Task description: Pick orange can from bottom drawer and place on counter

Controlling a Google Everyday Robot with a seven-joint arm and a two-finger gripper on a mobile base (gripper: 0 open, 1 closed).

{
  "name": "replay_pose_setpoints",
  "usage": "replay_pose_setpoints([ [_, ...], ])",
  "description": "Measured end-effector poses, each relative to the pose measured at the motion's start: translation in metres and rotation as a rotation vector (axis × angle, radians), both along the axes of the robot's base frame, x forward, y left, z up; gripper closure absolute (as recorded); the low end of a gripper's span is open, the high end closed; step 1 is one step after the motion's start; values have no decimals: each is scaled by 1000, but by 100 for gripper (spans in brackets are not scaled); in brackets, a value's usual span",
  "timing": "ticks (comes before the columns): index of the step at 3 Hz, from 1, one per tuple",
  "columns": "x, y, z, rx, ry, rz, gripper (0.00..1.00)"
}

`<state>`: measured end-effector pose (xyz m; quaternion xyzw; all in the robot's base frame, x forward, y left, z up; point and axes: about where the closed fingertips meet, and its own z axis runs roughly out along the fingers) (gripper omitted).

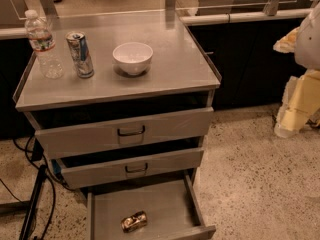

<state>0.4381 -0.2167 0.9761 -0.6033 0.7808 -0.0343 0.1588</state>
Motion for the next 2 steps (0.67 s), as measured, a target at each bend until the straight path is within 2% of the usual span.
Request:
replay_pose_setpoints([
  [1,0,0,0,0,0,0,0],
  [2,0,16,-13,25,17,23,0],
])
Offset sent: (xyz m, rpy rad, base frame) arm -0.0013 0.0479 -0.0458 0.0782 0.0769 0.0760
